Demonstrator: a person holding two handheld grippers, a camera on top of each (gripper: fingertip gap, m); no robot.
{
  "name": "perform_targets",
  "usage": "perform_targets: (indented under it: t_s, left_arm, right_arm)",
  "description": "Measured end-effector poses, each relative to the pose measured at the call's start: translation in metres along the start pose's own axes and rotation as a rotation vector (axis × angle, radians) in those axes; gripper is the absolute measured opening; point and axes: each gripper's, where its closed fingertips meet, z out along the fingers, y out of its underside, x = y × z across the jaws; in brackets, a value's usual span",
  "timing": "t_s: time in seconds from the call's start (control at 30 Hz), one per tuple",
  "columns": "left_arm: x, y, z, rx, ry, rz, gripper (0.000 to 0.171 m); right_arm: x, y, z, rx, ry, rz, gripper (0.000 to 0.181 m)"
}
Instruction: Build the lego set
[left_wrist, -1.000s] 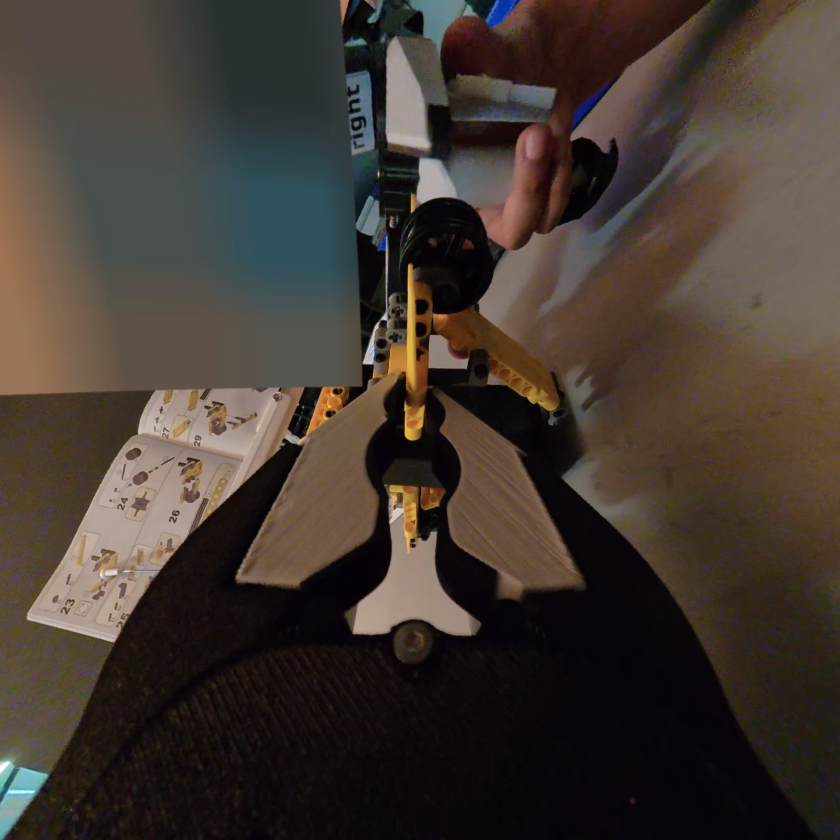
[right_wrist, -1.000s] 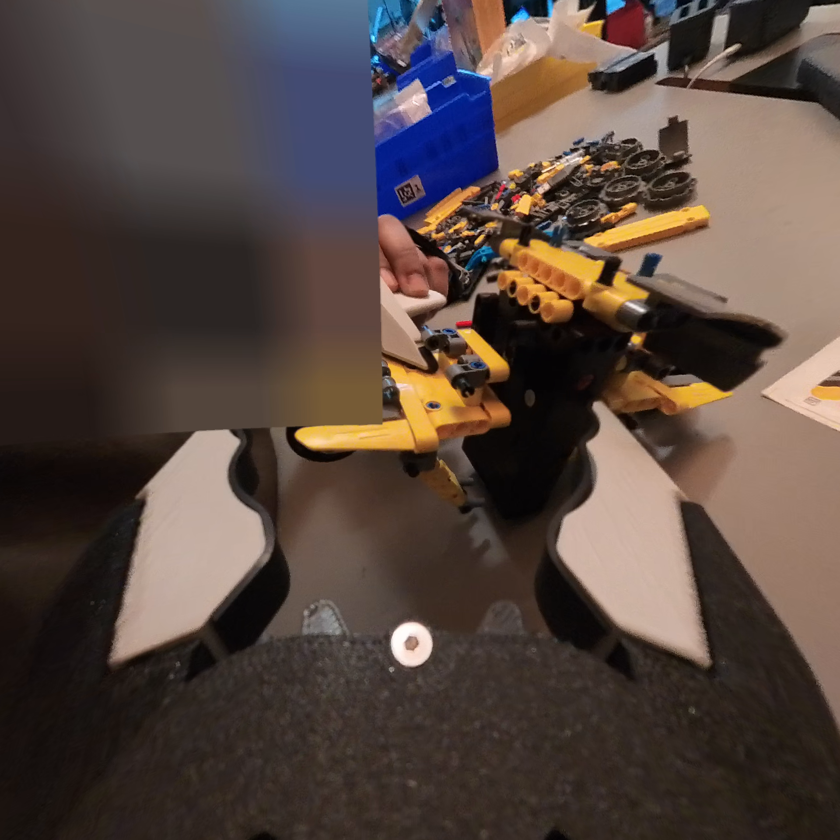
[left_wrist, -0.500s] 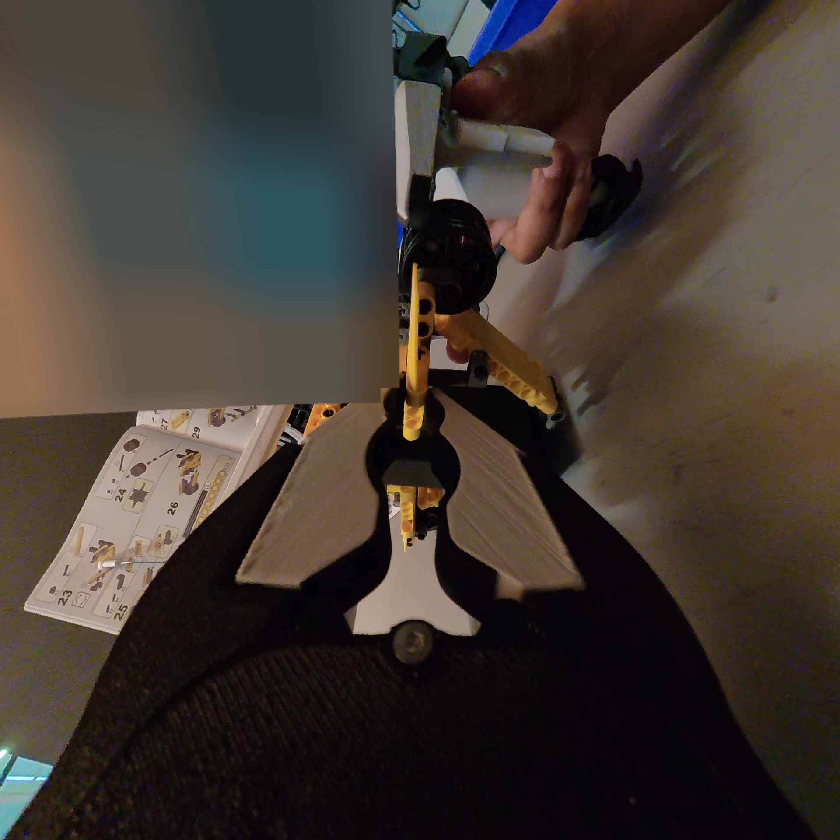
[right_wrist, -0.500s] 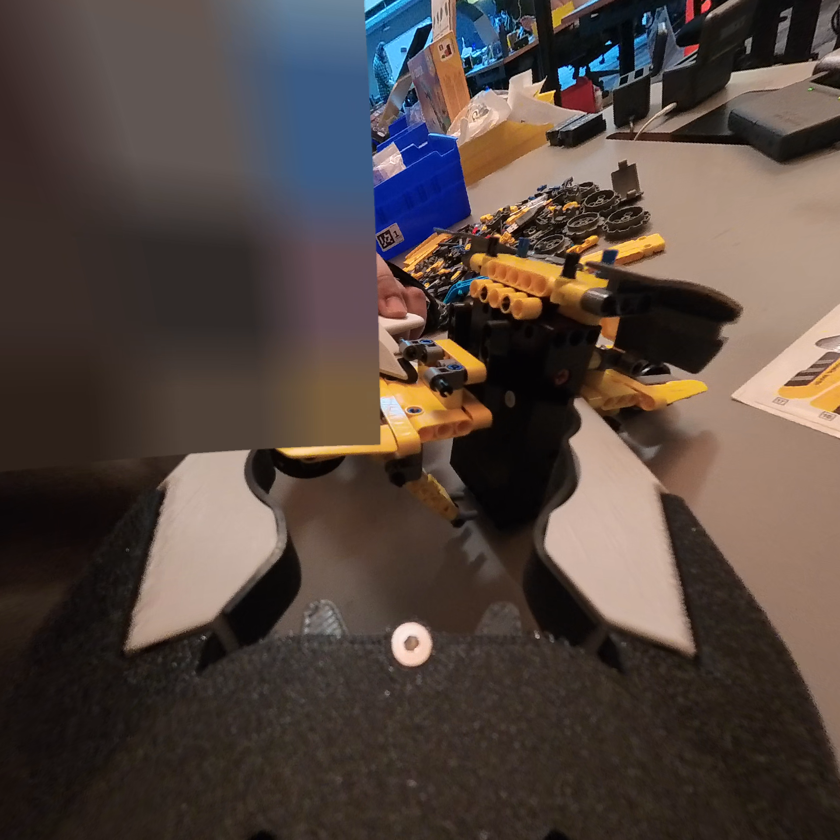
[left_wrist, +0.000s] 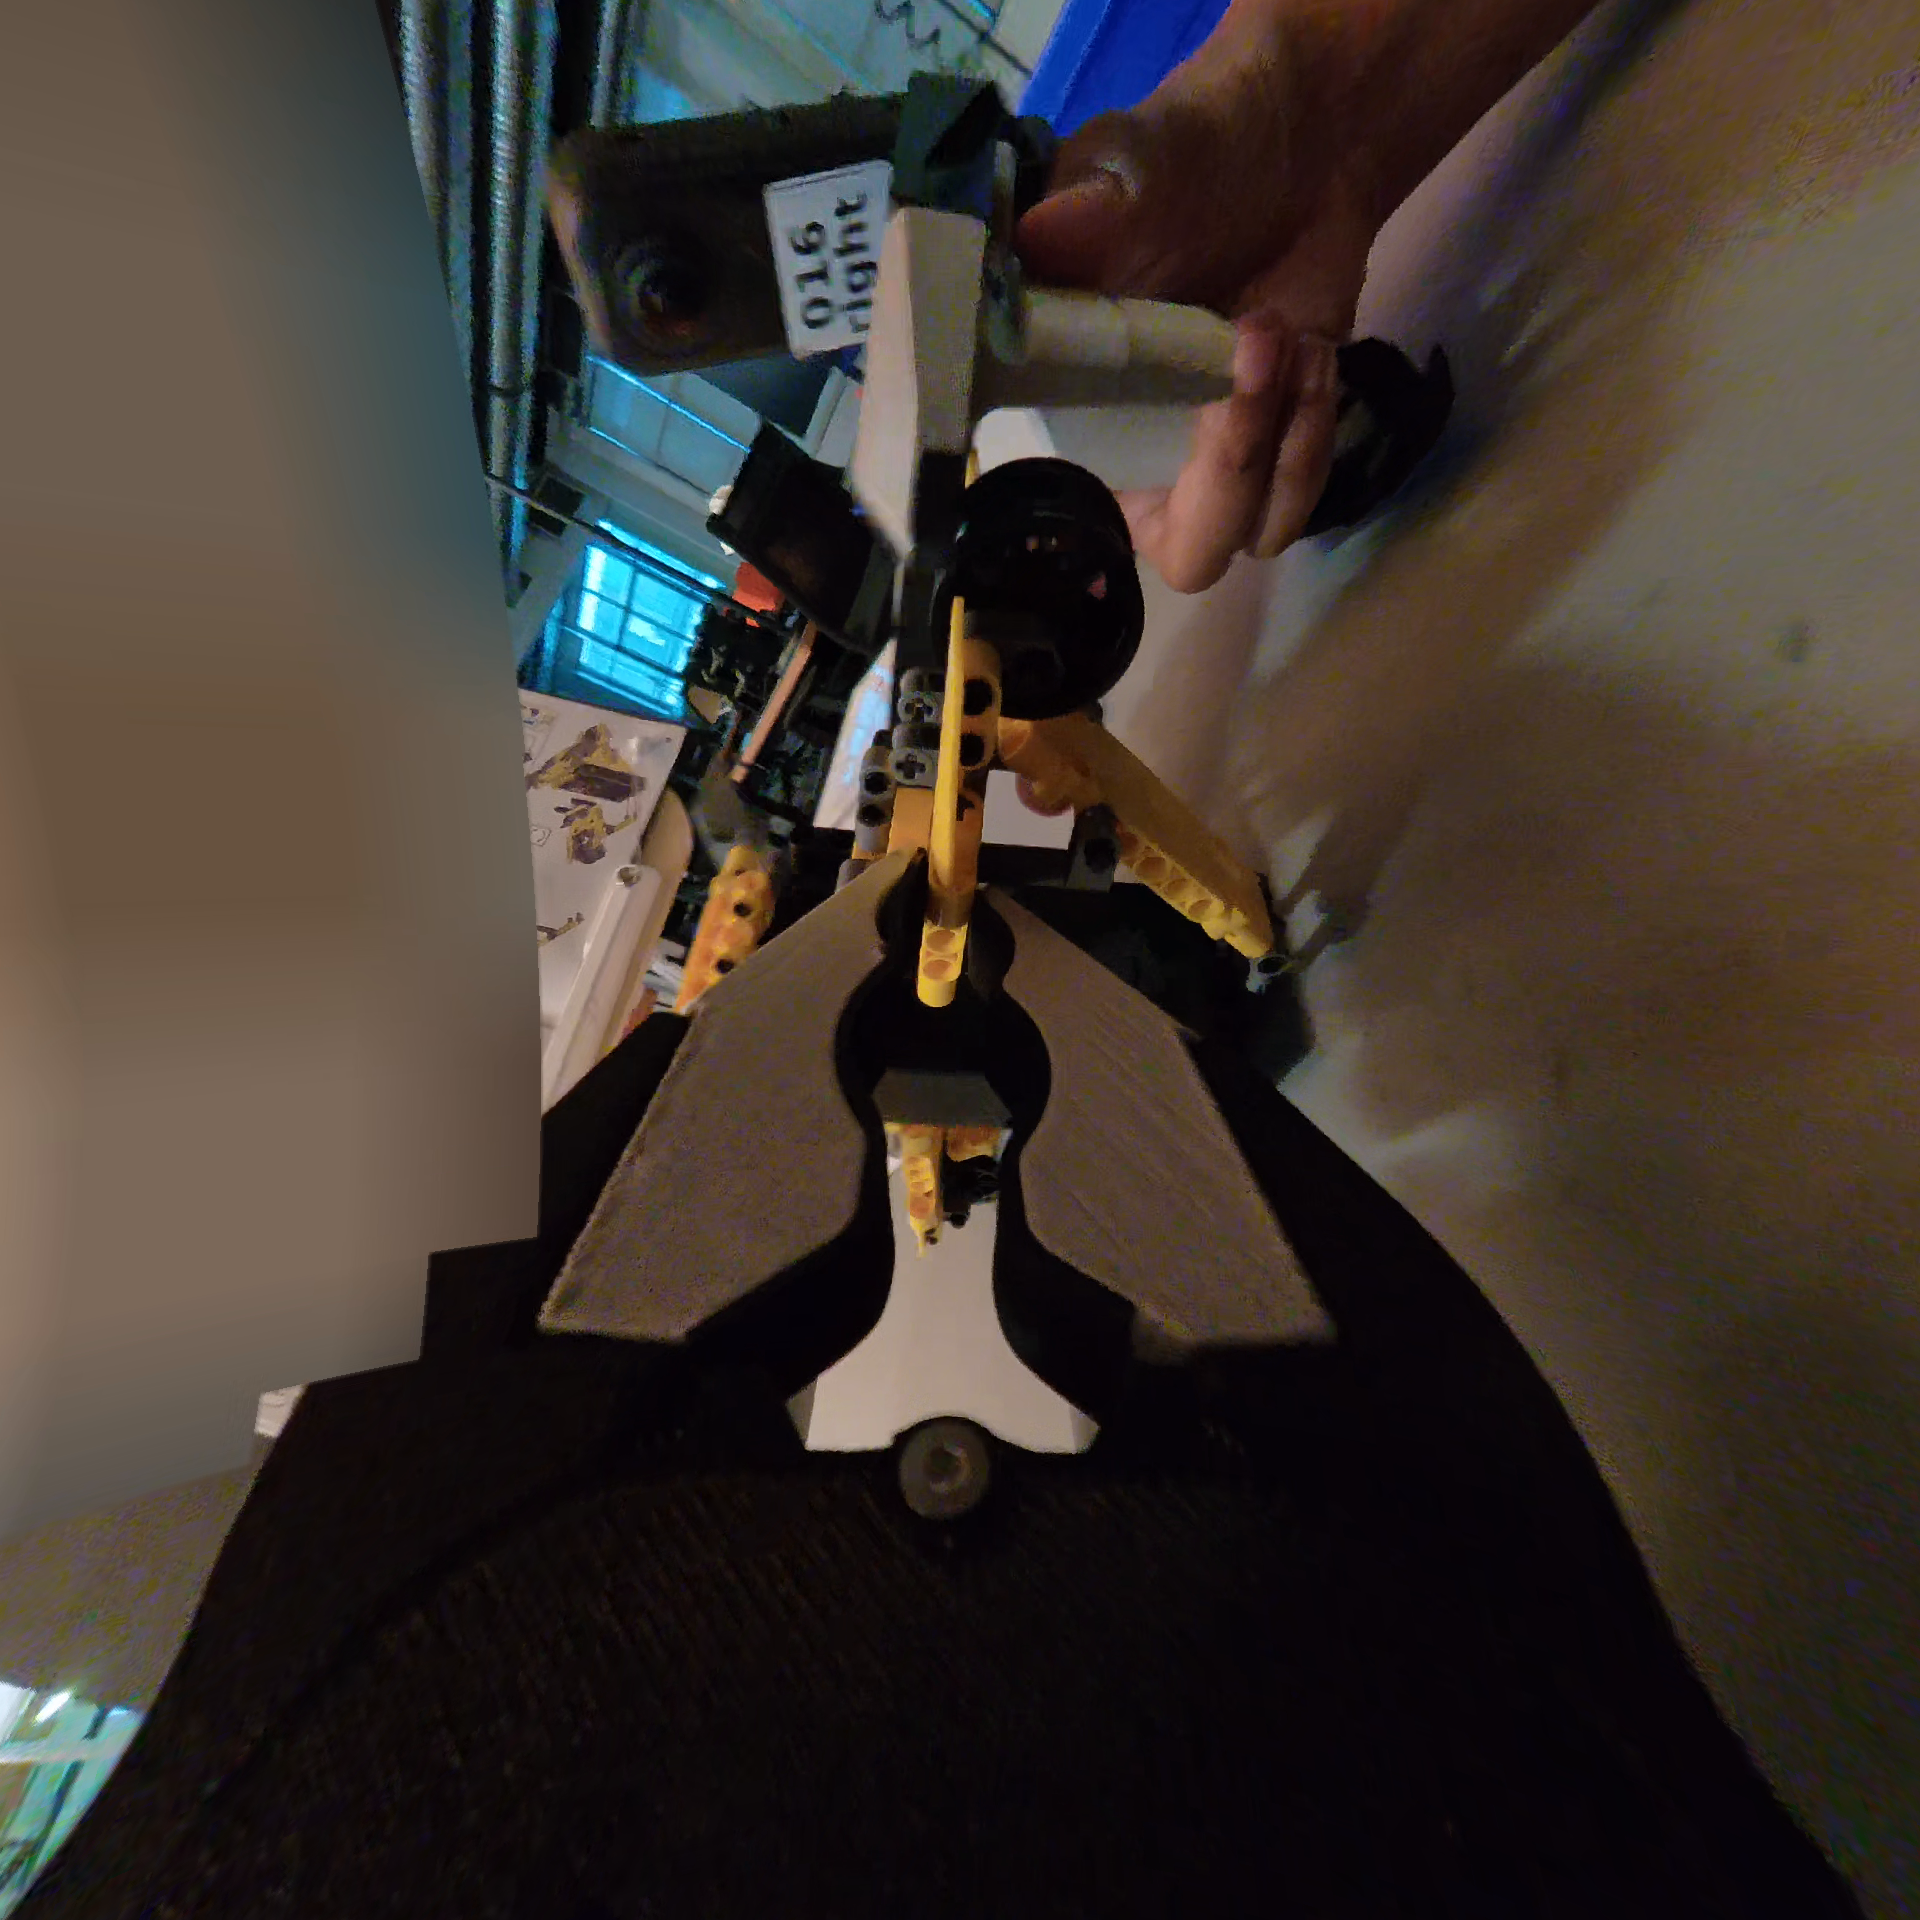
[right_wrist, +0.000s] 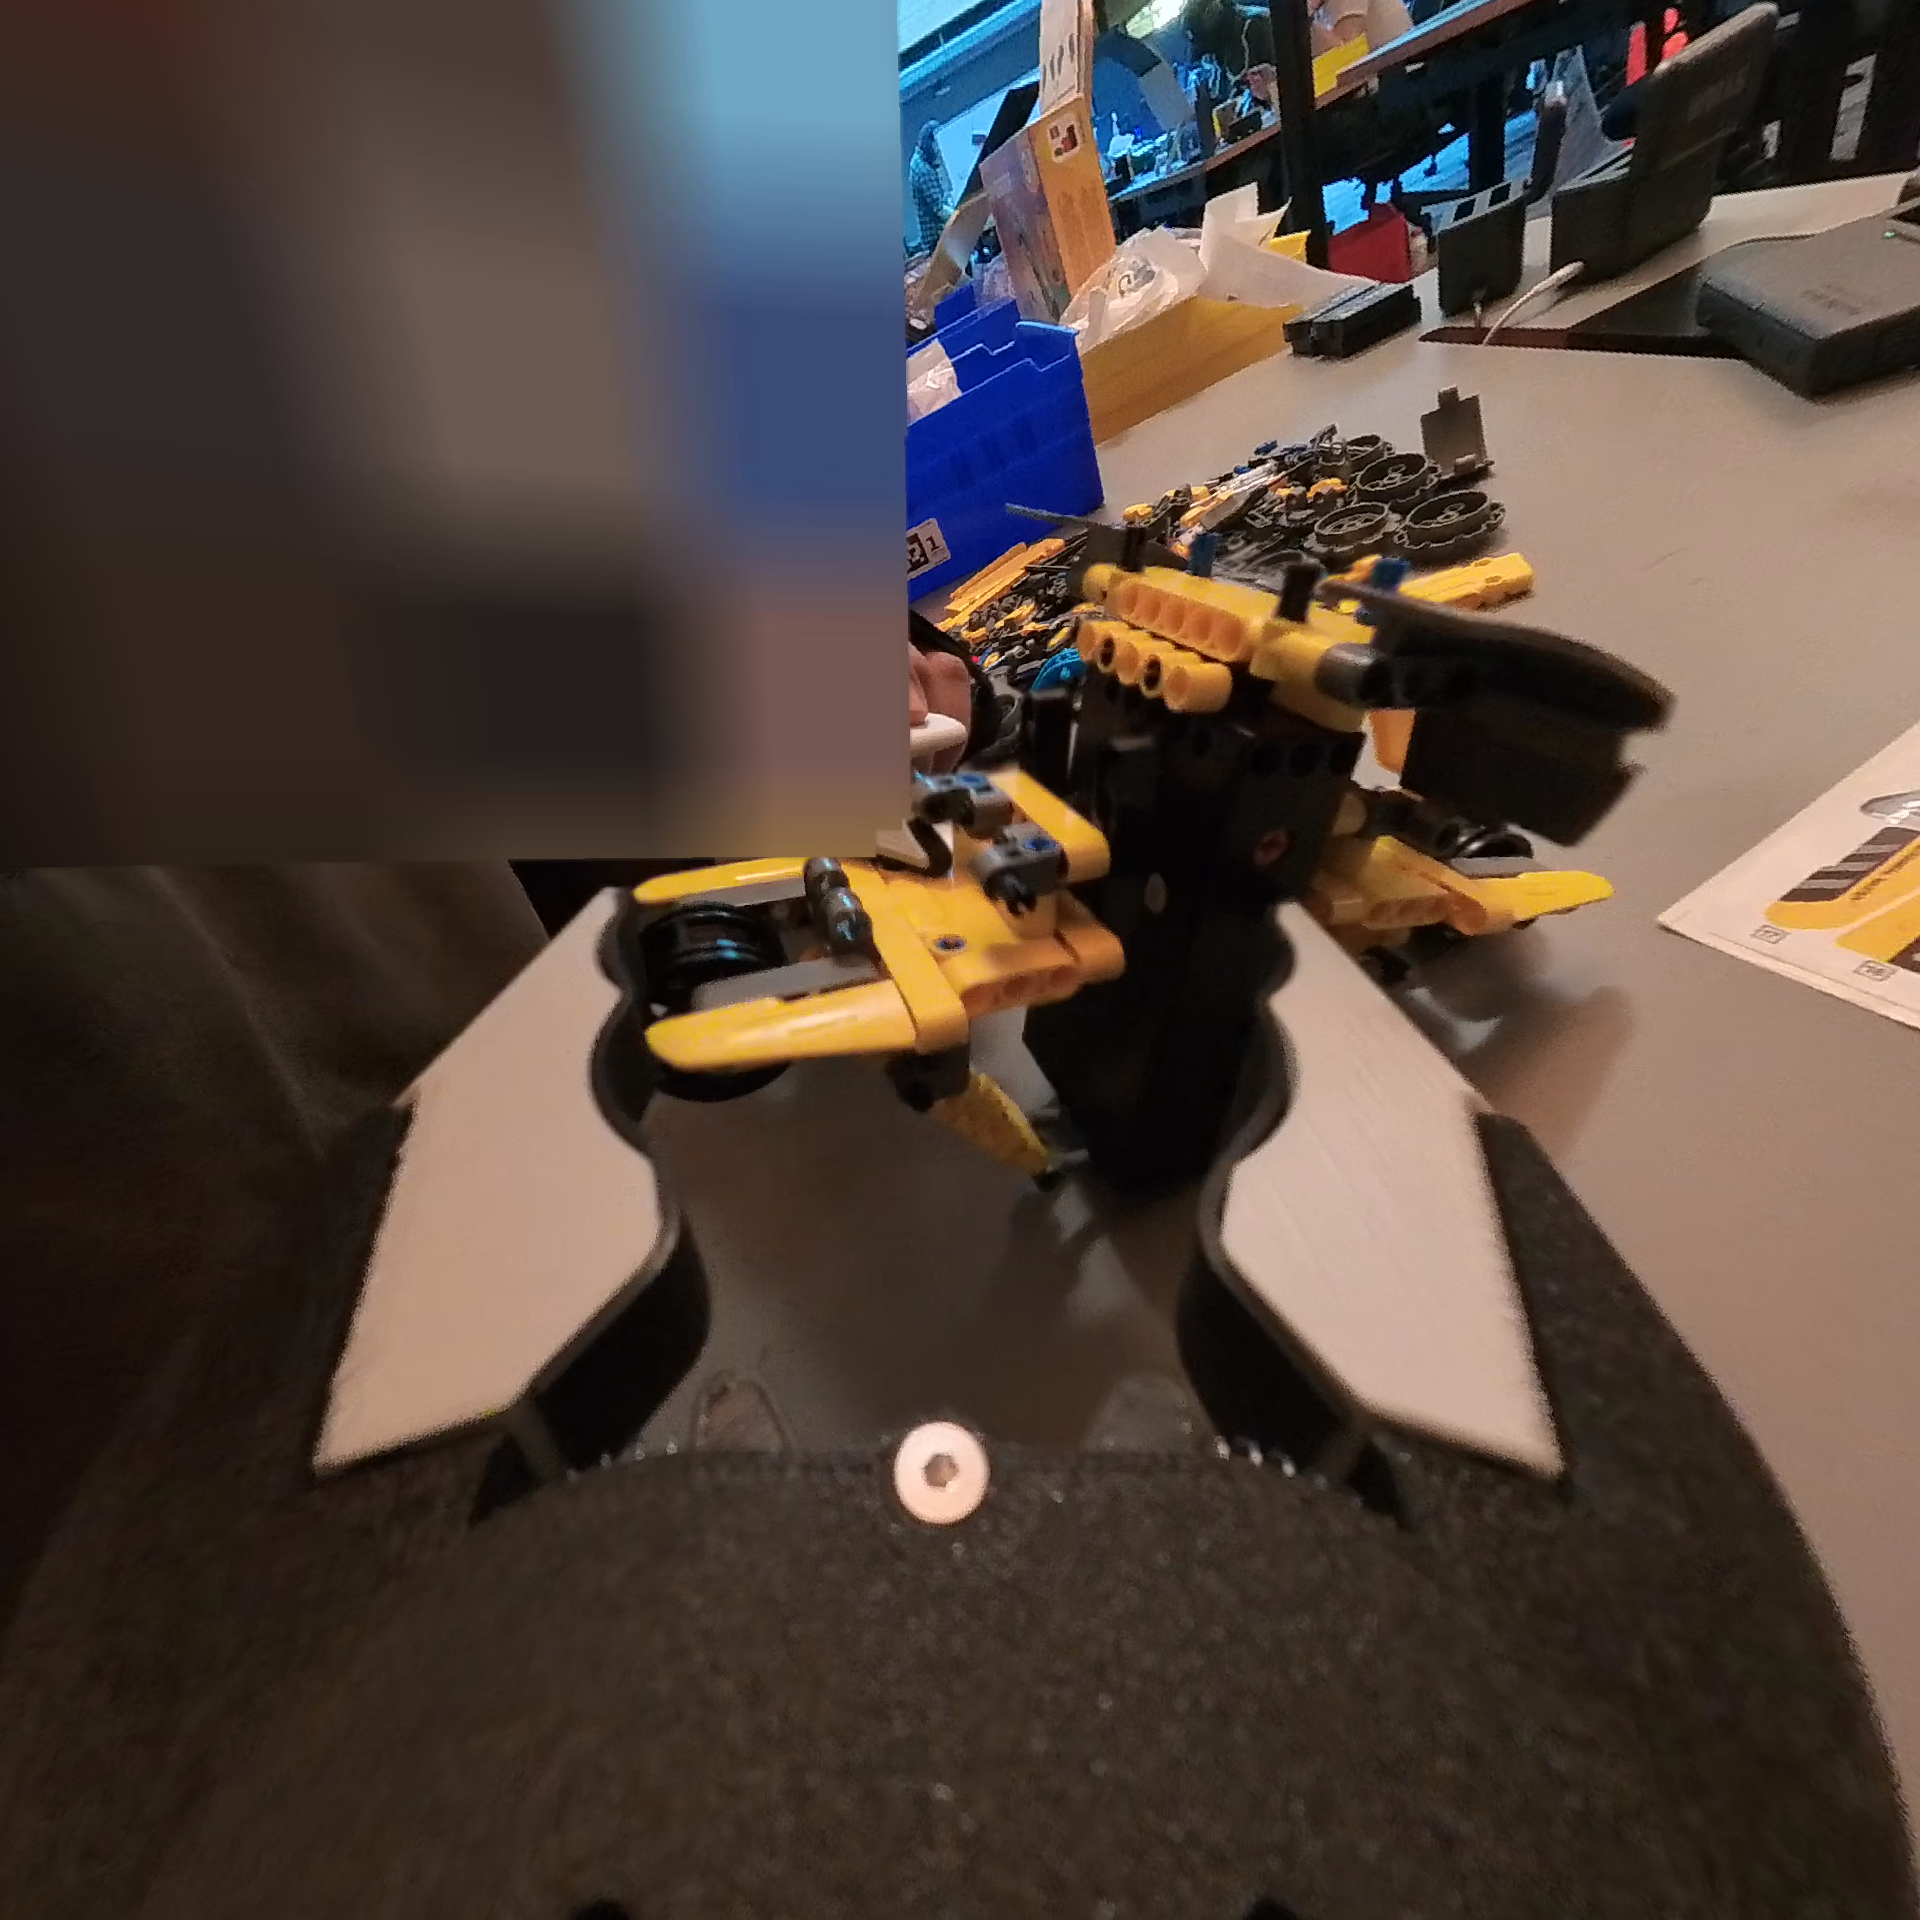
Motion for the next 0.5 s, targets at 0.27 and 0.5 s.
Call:
perform_targets:
  t_s: [0.27,0.5]
  left_arm:
    - [0.008,0.000,0.002,-0.023,0.011,0.035,0.001]
    - [0.000,0.003,-0.002,-0.044,-0.028,0.074,0.000]
  right_arm:
    - [-0.003,0.007,0.002,-0.042,-0.046,-0.014,0.106]
    - [0.015,-0.015,-0.023,0.082,-0.056,0.072,0.091]
